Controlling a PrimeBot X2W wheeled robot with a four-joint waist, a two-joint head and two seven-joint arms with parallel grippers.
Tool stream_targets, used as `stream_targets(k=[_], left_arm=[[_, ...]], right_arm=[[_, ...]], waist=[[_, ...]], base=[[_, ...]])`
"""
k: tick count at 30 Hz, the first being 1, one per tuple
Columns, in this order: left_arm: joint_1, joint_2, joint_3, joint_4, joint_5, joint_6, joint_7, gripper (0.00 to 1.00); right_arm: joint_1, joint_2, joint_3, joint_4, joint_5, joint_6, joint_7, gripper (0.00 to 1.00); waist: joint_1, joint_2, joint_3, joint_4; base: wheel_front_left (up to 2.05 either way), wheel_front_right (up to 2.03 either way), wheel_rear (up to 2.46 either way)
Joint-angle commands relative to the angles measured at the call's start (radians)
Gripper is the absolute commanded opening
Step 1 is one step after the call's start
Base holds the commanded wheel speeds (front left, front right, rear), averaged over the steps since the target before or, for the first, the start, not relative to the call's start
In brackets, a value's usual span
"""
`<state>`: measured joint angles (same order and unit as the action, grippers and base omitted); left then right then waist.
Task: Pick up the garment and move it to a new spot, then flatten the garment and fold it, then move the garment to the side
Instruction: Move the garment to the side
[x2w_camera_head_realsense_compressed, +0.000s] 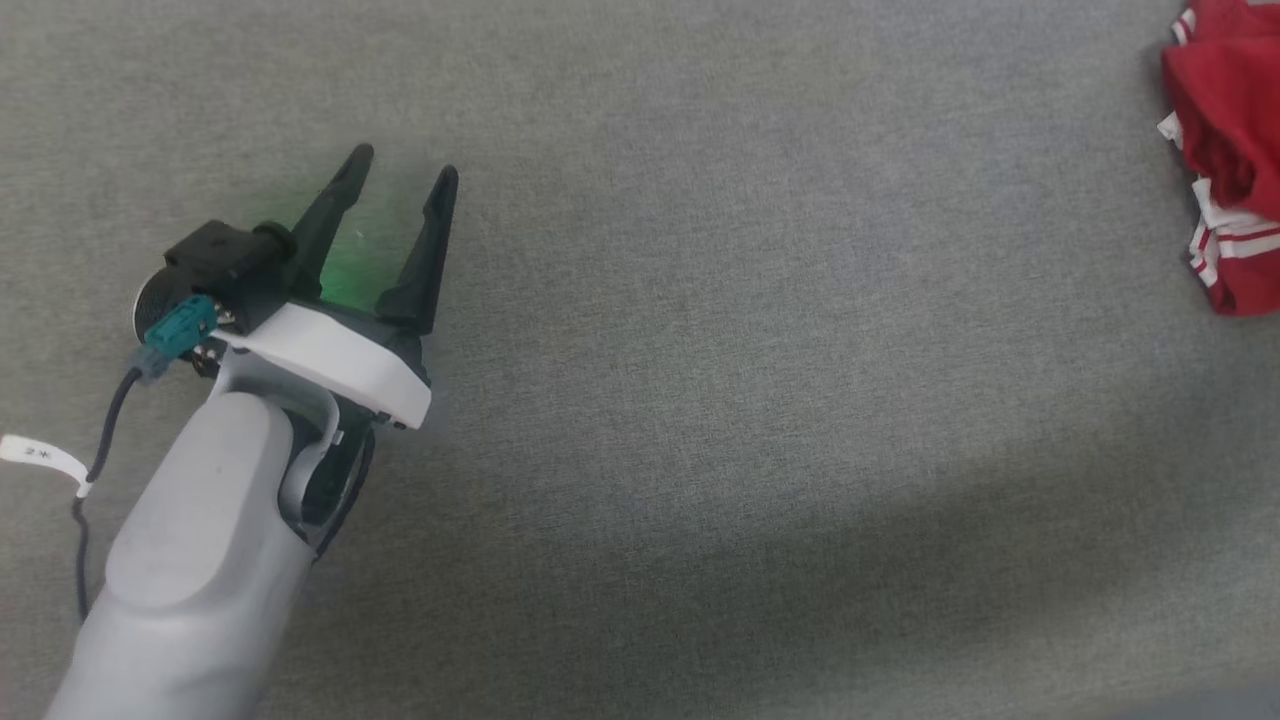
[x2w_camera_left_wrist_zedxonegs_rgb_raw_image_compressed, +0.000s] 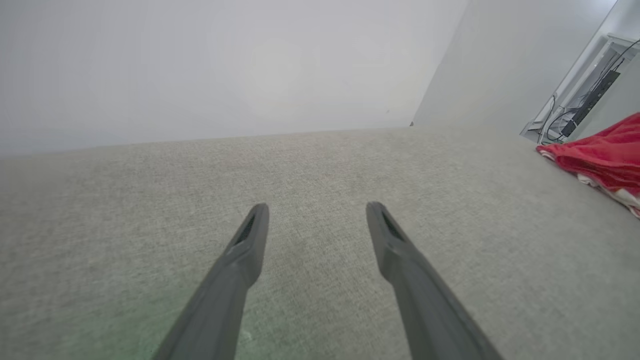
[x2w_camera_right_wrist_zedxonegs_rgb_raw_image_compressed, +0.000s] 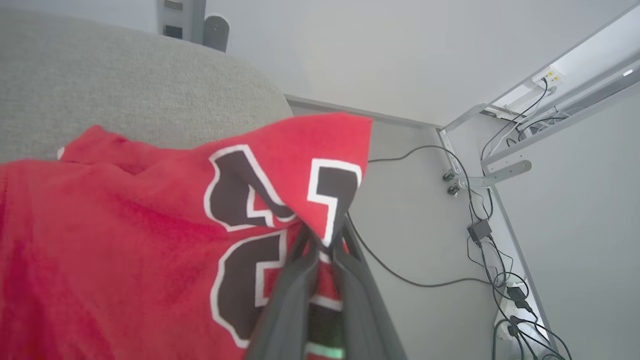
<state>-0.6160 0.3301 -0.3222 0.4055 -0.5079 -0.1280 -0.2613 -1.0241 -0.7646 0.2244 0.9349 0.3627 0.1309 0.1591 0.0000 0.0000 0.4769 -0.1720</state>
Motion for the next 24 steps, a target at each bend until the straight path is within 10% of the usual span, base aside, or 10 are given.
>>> stream_targets(k=[1, 5, 6, 7, 9, 24], left_arm=[[-0.023, 0.006, -0.01, 0.004, -0.009, -0.002, -0.005, 1.0], [-0.046, 0.017, -0.027, 0.005, -0.019, -0.002, -0.004, 1.0], [-0.049, 0.017, -0.029, 0.005, -0.019, -0.002, -0.004, 1.0], [-0.049, 0.017, -0.029, 0.005, -0.019, -0.002, -0.004, 1.0], [-0.051, 0.019, -0.029, 0.007, -0.022, -0.002, -0.004, 1.0], [0.03, 0.01, 0.073, -0.001, -0.014, -0.002, -0.004, 1.0]], right_arm=[[-0.024, 0.019, -0.001, 0.036, -0.023, 0.0, -0.033, 0.0], [-0.06, 0.053, -0.012, 0.138, -0.068, 0.0, -0.089, 0.06], [-0.07, 0.057, -0.011, 0.156, -0.071, 0.0, -0.097, 0.38], [-0.07, 0.057, -0.011, 0.156, -0.071, 0.0, -0.097, 0.38], [-0.084, 0.066, -0.01, 0.192, -0.078, 0.0, -0.109, 1.0], [-0.11, 0.145, -0.03, 0.295, -0.039, 0.0, -0.175, 1.0]], waist=[[0.0, 0.0, 0.021, -0.007], [0.0, 0.0, 0.041, 0.001], [0.0, 0.0, 0.044, 0.004], [0.0, 0.0, 0.044, 0.004], [0.0, 0.0, 0.044, 0.009], [0.0, 0.0, -0.05, 0.043]], base=[[0.0, 0.0, 0.0], [0.0, 0.0, 0.0], [0.0, 0.0, 0.0], [0.0, 0.0, 0.0], [0.0, 0.0, 0.0], [0.0, 0.0, 0.0]])
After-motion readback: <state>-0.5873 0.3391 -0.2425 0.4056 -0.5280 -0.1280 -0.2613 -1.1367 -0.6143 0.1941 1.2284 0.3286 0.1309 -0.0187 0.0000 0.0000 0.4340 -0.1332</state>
